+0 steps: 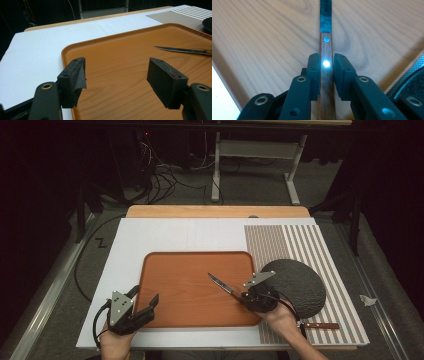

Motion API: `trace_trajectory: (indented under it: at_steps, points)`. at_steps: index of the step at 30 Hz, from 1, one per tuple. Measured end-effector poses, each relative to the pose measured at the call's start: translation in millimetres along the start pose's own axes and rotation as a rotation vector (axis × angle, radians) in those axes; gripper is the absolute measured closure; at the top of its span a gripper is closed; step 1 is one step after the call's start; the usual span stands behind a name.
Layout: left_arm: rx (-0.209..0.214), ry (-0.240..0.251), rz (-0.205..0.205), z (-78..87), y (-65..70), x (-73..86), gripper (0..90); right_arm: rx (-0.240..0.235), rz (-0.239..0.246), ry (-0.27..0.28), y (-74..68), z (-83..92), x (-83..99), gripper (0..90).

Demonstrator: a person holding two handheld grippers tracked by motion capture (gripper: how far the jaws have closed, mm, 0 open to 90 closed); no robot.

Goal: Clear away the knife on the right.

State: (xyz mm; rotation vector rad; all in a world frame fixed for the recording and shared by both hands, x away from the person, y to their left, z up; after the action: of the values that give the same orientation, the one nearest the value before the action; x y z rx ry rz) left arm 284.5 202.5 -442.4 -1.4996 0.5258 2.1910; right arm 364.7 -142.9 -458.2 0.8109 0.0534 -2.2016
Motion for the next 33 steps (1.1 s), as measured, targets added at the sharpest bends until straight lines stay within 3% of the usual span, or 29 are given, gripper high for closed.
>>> trace_trajectory:
  at_steps: [9,14,18,20,24,28,33]
  points:
    - [0.002,0.001,-0.002,0.3,0.2,-0.1,31.4,0.009,0.017,0.004,-4.9,-0.1,4.3,76.8]
    - [0.001,0.002,-0.002,0.4,0.3,-0.1,31.4,0.015,0.022,0.012,-5.8,0.4,4.4,68.0]
    - [0.0,-0.002,-0.002,-0.2,0.2,0.1,31.4,0.017,-0.001,0.072,-2.8,6.7,0.0,62.4]
    - [0.0,-0.003,0.0,-0.4,0.0,0.2,31.4,0.017,-0.001,0.12,-3.7,10.6,-3.6,66.7]
    - [-0.002,-0.001,0.0,-0.3,0.0,0.2,31.4,-0.007,0.027,0.163,-9.0,12.4,-8.0,78.4]
    - [-0.004,-0.003,0.002,-0.3,-0.1,0.3,31.5,-0.036,0.067,0.139,-16.9,5.8,-10.4,83.7]
    - [-0.003,-0.003,0.002,-0.7,0.0,0.3,31.5,-0.033,0.09,0.099,-19.5,-2.2,-9.8,85.1]
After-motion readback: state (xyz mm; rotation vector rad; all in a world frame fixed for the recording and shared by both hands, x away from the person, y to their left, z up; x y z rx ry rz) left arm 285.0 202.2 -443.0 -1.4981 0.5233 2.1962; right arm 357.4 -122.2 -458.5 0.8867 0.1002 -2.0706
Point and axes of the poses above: each handheld gripper's, and its own axes: z roughly backward along the jaws, x roughly out of its underside, y roughly to its right, the point moved 4 cm from there along -z, roughly forward along the jaws, and after that the axes turned 14 degrees about x, right-handed, at the moved point
